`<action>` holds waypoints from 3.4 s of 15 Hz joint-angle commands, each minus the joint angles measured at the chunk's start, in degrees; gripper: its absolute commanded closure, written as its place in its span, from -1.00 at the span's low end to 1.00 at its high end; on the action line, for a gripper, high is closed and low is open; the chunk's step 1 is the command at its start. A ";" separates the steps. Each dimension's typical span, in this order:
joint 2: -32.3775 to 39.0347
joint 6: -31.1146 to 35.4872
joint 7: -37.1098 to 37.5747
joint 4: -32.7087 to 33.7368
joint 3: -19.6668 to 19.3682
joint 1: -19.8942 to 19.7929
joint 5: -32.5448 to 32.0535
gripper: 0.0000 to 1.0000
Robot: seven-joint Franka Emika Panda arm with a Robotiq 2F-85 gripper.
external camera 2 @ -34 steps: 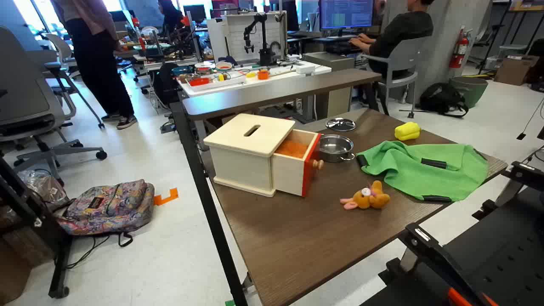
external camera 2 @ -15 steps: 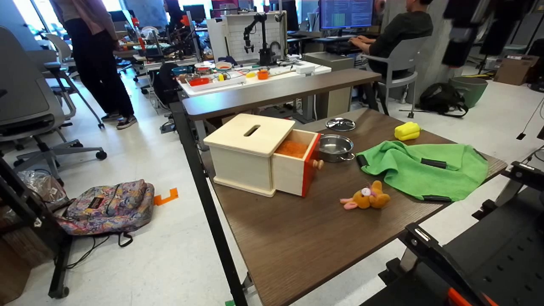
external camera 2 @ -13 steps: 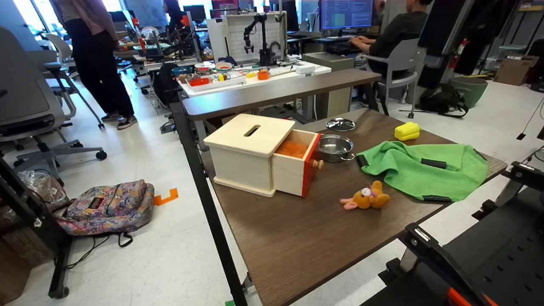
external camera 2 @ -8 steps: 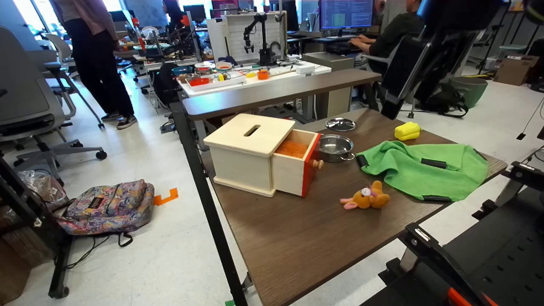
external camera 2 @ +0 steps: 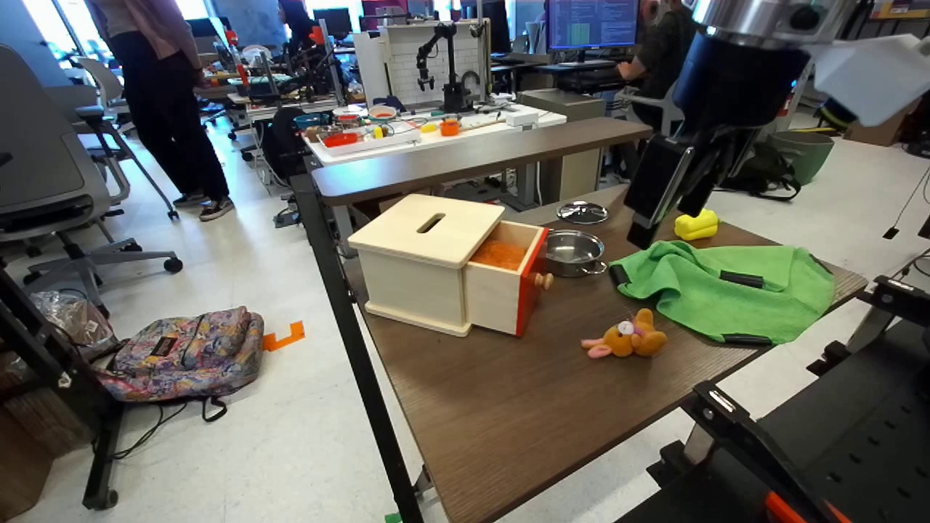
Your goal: Close the drawer
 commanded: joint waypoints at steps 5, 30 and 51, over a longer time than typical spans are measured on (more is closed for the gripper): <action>4.15 5.77 3.78 2.68 -8.62 6.72 -11.19 -1.00; 23.82 3.83 -11.44 20.02 10.32 -9.64 -9.29 -1.00; 26.25 -0.55 -14.24 23.68 10.98 -7.92 -9.16 0.87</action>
